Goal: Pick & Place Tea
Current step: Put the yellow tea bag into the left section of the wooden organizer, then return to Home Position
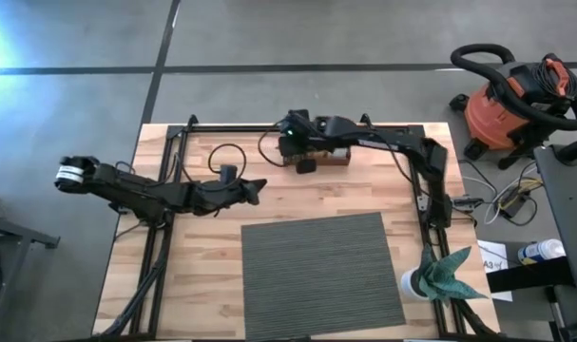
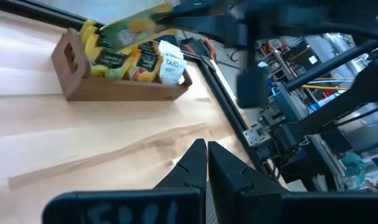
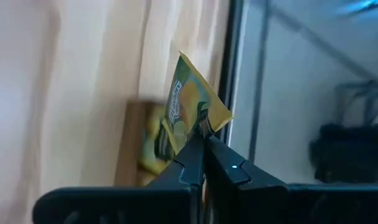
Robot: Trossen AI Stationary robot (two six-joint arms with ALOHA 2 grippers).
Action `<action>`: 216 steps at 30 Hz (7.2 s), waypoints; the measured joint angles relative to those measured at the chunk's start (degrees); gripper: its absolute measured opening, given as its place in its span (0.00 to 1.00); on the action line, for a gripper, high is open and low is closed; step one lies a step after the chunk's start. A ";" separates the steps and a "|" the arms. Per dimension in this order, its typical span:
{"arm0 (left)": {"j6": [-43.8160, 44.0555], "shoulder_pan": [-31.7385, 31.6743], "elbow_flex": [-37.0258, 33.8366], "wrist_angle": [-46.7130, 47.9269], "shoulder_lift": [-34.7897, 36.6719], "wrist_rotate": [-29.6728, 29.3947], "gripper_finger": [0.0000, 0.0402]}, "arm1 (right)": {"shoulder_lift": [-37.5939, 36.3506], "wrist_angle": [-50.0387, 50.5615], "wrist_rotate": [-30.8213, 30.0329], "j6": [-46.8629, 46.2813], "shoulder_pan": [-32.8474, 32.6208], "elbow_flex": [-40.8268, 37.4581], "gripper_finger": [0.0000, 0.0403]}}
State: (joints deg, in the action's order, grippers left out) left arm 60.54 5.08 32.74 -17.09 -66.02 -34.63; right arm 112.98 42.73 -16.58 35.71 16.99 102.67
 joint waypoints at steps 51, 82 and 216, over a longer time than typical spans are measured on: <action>0.67 0.05 -0.07 -0.34 -2.75 2.49 0.03 | 21.26 21.21 -4.63 0.39 3.12 19.20 0.09; -1.13 0.04 -0.09 -0.34 -1.39 3.82 0.03 | 16.29 18.26 7.74 -10.82 0.97 24.46 0.20; -14.36 -13.07 -32.25 10.96 65.94 20.39 0.03 | -113.01 -19.32 9.08 -71.69 -27.78 -95.69 0.11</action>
State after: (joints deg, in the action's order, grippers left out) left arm 46.17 -7.99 0.49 -6.13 -0.08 -14.24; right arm -0.03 23.41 -7.50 -35.98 -10.80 6.97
